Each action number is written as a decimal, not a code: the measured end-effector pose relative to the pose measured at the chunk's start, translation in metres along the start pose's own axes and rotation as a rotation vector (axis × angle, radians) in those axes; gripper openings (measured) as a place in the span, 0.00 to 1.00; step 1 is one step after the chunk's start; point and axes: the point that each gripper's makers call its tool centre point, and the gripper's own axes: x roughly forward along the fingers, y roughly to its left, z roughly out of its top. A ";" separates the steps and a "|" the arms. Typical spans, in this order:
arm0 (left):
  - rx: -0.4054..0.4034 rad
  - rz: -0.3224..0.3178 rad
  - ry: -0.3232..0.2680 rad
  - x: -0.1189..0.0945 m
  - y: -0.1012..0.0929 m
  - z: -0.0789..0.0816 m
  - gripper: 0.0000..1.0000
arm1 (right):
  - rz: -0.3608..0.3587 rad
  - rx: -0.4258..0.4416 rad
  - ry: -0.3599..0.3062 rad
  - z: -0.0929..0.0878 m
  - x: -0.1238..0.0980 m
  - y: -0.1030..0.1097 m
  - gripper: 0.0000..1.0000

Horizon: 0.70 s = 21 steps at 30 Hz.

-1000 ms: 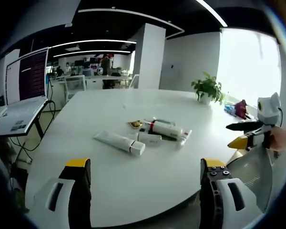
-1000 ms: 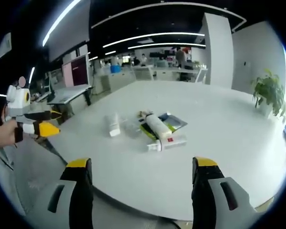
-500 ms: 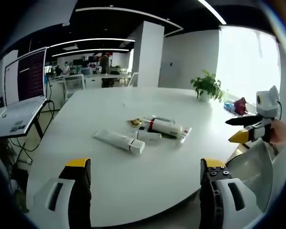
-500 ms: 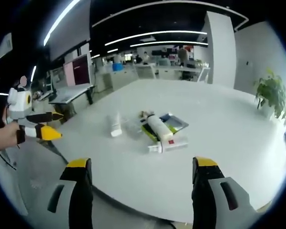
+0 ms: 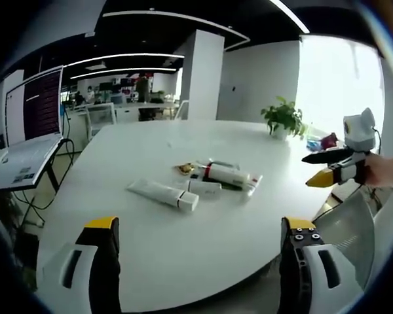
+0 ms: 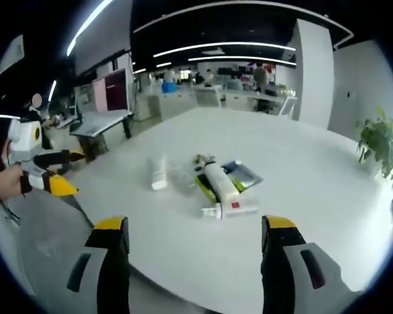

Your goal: Arrange the skincare products in the storage area until every visible bottle or jar stands upright without overlapping.

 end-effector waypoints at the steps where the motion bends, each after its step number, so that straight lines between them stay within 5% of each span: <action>1: 0.000 -0.003 -0.001 0.000 -0.001 0.000 0.96 | 0.005 -0.003 0.001 0.001 0.001 0.000 0.82; 21: 0.019 -0.021 0.024 0.001 -0.002 -0.003 0.99 | 0.025 -0.068 0.050 0.027 0.025 -0.017 0.81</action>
